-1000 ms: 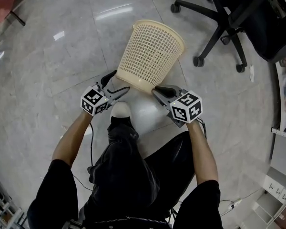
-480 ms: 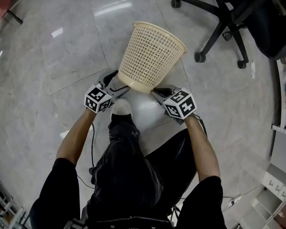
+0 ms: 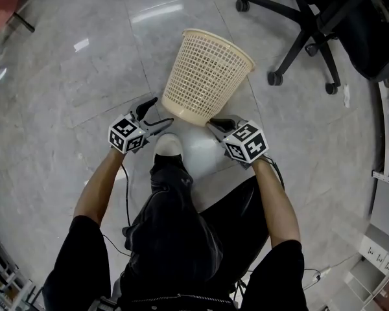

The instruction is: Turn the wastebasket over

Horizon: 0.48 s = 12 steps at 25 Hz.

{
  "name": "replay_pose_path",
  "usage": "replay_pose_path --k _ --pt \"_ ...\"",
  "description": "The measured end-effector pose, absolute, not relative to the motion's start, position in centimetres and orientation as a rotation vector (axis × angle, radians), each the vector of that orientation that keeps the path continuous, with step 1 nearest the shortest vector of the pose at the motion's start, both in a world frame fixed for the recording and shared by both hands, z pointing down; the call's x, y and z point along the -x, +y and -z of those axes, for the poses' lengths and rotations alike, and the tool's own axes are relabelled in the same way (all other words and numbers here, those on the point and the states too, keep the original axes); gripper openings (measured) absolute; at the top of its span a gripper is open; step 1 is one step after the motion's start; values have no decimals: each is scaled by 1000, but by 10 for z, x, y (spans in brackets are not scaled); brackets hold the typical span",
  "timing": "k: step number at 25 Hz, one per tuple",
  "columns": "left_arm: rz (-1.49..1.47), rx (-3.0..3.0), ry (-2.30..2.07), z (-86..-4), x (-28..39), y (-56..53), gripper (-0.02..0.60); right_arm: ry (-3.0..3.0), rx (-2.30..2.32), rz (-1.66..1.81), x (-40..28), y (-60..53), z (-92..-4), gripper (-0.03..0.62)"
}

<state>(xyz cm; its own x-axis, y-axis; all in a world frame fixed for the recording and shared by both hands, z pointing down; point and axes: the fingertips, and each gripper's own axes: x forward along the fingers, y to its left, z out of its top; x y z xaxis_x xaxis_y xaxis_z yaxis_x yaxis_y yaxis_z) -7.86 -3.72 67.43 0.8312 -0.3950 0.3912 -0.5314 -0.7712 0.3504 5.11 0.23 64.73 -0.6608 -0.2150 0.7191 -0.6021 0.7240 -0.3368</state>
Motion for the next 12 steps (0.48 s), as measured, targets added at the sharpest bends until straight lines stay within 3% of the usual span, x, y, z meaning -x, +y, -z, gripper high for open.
replay_pose_path --k 4,6,10,12 --pt "-422 -2589 -719 -652 110 -39 380 -2250 -611 -754 -53 4 -645 46" --pt "-395 -2622 -739 -630 117 -53 340 -2259 -618 -763 -54 3 -642 46" --pt "-284 -2703 -710 -577 99 -88 136 -2254 -624 -767 -53 2 -642 46" --pt "-296 -2721 -750 -565 84 -108 3 -2252 -626 -766 -52 2 -641 46"
